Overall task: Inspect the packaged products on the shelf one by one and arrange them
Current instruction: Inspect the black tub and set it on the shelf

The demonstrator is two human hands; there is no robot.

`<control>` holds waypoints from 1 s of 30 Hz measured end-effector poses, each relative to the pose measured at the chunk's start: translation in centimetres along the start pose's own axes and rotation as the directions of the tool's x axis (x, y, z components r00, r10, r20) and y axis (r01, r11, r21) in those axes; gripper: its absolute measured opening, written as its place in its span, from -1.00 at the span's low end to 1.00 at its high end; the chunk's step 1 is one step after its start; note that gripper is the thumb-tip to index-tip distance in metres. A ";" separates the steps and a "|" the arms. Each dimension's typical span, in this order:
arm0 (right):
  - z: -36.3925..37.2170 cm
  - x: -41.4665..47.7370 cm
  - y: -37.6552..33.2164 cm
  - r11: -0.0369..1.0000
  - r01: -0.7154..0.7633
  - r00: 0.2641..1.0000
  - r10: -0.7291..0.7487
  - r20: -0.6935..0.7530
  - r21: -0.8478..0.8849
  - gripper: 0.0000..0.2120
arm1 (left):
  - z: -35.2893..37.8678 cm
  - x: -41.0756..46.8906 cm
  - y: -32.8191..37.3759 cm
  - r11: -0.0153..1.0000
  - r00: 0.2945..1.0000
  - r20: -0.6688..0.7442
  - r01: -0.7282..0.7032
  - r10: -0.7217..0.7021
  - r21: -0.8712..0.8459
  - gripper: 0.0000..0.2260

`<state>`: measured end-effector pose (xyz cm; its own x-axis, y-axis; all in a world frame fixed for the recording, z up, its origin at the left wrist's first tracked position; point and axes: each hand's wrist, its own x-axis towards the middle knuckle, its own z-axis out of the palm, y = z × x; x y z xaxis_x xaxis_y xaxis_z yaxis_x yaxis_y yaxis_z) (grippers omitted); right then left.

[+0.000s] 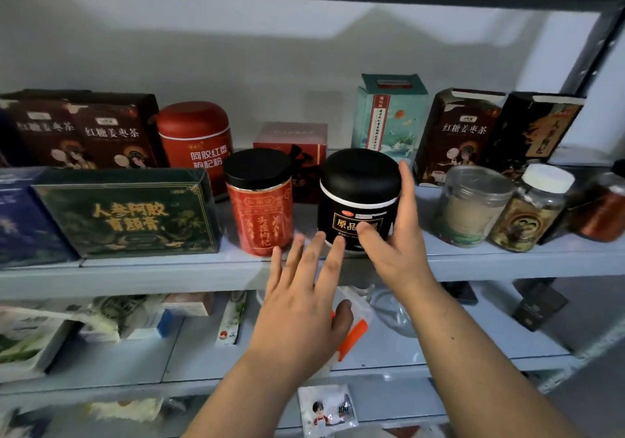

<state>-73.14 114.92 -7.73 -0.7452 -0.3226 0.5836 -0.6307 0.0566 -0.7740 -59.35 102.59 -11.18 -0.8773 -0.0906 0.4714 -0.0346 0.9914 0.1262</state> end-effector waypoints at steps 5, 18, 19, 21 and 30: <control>1.3 -3.5 -1.0 0.979 -0.020 0.994 -0.002 -0.110 -0.201 -0.15 | -1.8 -1.9 -1.3 0.998 0.997 -0.055 -0.050 0.052 0.045 -0.33; 8.6 -7.0 -7.7 0.789 0.507 0.859 -0.426 0.285 -0.347 -0.33 | -9.7 -8.6 -8.3 0.948 0.957 -0.199 0.249 -0.209 0.201 -0.37; 9.5 -7.0 -8.2 0.785 0.522 0.847 -0.432 0.308 -0.334 -0.34 | -10.5 -9.2 -8.9 0.942 0.954 -0.206 0.261 -0.218 0.212 -0.37; 11.3 -7.2 -9.3 0.779 0.548 0.824 -0.440 0.356 -0.304 -0.33 | -12.2 -10.5 -10.0 0.923 0.946 -0.214 0.292 -0.242 0.250 -0.36; 19.2 -8.4 -13.6 0.741 0.632 0.733 -0.477 0.485 -0.227 -0.29 | -16.7 -15.5 -15.5 0.862 0.904 -0.240 0.415 -0.354 0.292 -0.35</control>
<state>-54.18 98.75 -6.81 -0.1400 -0.7218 0.6777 -0.9876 0.0523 -0.1483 -37.23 87.06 -5.91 -0.6660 -0.4551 0.5910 -0.5335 0.8444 0.0490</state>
